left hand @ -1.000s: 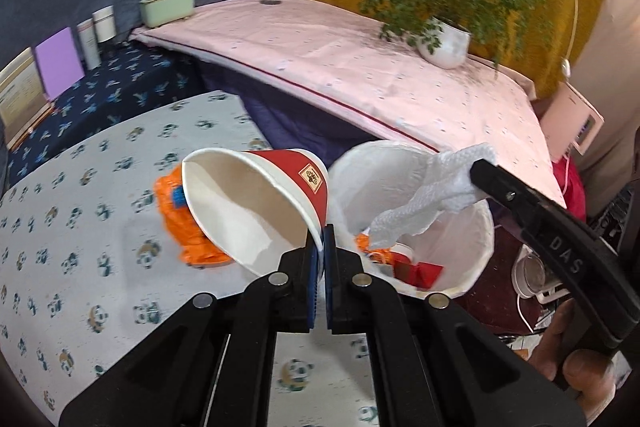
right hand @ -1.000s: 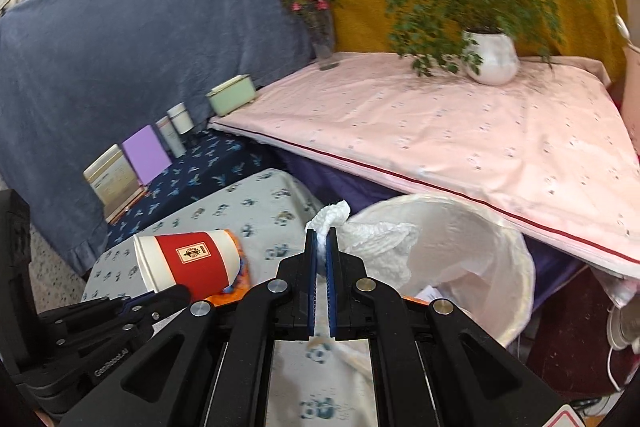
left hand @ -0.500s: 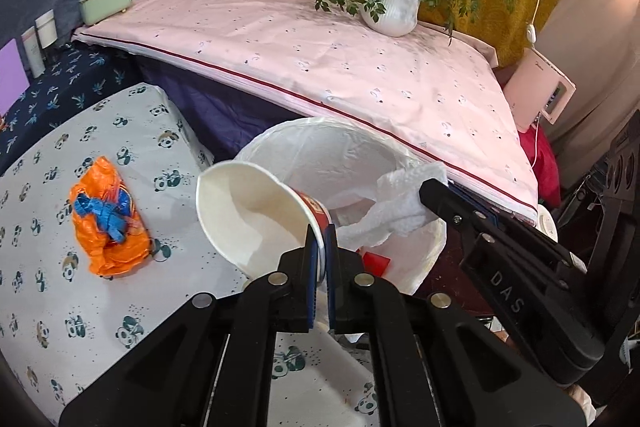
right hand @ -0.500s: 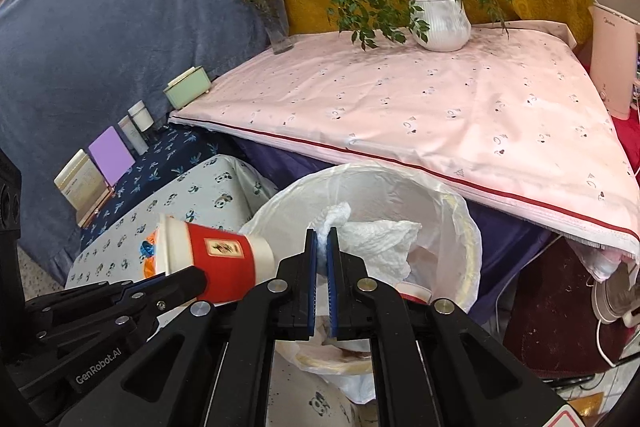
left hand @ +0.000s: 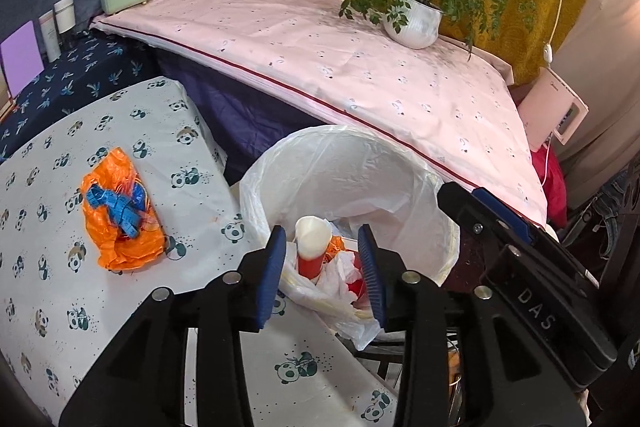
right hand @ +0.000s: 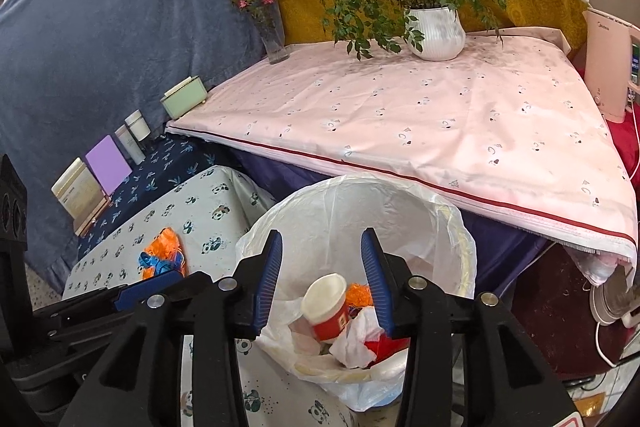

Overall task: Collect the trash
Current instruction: 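Move both grippers back toward the orange bag with blue string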

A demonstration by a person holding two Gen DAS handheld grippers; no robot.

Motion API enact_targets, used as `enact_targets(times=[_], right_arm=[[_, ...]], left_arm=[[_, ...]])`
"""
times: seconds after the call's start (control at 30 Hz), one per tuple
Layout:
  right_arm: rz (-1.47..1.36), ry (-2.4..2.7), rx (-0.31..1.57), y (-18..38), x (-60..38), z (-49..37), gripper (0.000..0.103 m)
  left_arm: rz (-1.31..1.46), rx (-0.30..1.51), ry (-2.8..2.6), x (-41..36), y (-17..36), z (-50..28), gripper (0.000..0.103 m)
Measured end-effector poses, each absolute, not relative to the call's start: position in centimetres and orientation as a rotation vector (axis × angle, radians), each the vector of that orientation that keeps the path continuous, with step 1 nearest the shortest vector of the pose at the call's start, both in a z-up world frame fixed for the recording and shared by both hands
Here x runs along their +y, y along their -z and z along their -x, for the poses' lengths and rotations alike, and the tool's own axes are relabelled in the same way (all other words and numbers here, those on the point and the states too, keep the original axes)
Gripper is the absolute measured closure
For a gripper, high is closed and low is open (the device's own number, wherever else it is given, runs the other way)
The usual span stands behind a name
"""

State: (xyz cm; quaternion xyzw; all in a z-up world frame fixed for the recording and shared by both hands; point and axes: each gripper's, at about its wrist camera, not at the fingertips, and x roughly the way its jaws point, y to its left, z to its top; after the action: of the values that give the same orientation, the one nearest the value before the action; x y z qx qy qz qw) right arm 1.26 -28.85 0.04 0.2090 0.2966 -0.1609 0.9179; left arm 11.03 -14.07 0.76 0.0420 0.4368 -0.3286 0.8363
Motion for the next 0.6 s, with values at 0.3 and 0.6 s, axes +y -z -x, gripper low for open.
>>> enact_targets(times=[0.3, 0.6], right_arm=[[-0.41, 0.304, 0.62, -0.3, -27.3, -1.7, 0.06], [-0.379, 0.264, 0.634, -0.5, -25.2, -2.6, 0.06]], left_arm=[[-0.053, 0.932, 0.628, -11.2, -0.5, -11.9, 0.064], [-0.005, 0.934, 0.552, -7.5, -0.4, -13.1, 0.062]])
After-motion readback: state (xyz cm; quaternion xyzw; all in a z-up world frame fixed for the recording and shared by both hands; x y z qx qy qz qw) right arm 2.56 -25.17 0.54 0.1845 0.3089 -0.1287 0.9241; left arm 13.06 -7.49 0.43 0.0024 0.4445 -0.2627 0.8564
